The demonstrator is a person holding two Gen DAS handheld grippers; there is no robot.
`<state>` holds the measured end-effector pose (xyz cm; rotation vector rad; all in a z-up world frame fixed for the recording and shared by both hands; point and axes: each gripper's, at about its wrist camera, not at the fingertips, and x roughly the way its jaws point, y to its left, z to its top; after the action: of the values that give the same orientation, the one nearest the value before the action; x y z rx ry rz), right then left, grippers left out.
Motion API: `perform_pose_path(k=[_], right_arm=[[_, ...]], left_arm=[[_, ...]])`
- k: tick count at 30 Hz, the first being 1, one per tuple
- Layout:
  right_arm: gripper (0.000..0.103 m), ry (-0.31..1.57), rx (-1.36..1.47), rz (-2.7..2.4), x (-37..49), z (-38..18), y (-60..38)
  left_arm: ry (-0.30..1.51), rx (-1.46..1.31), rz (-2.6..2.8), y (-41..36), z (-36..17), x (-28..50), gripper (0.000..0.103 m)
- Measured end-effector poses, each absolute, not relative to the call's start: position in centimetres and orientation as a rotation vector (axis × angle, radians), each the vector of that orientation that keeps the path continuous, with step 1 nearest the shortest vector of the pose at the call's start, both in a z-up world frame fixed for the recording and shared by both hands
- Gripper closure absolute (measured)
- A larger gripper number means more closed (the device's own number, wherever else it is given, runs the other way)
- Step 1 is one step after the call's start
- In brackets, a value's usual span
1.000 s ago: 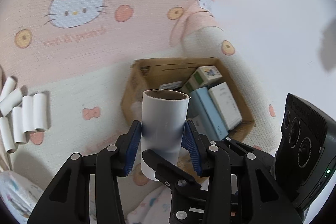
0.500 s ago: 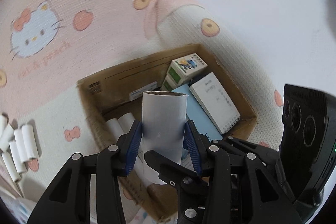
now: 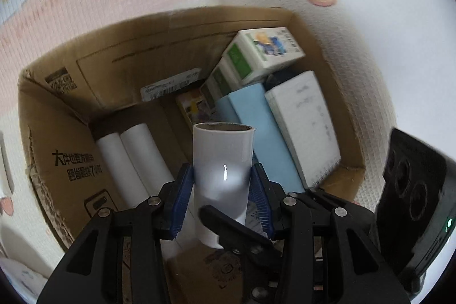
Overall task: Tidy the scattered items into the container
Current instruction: 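Lift and carry the white tube with the left gripper to the cardboard box, then lower the tube onto the standing tubes and open the left gripper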
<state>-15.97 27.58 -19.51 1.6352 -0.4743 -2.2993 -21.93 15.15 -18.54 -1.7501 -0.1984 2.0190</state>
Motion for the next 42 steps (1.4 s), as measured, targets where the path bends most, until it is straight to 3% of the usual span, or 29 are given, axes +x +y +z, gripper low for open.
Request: perform_pose_path(k=[8, 18, 26, 42], right_arm=[[0.062, -0.412, 1.636, -2.415, -15.6, -17.7, 30.0], [0.062, -0.334, 1.666, -2.474, -14.6, -16.8, 31.5], [0.062, -0.268, 1.658, -2.494, -14.7, -16.4, 31.2], [0.062, -0.234, 1.657, -2.517, -16.5, -16.5, 29.8]], left_arm=[[-0.274, -1.904, 2.025, 14.1, -21.4, -24.9, 0.059], [-0.214, -2.135, 1.926, 16.2, -26.8, -26.8, 0.059], [-0.013, -2.109, 2.013, 18.2, -26.6, -26.4, 0.058], [0.076, -2.024, 2.108, 18.1, -28.2, -24.9, 0.059]])
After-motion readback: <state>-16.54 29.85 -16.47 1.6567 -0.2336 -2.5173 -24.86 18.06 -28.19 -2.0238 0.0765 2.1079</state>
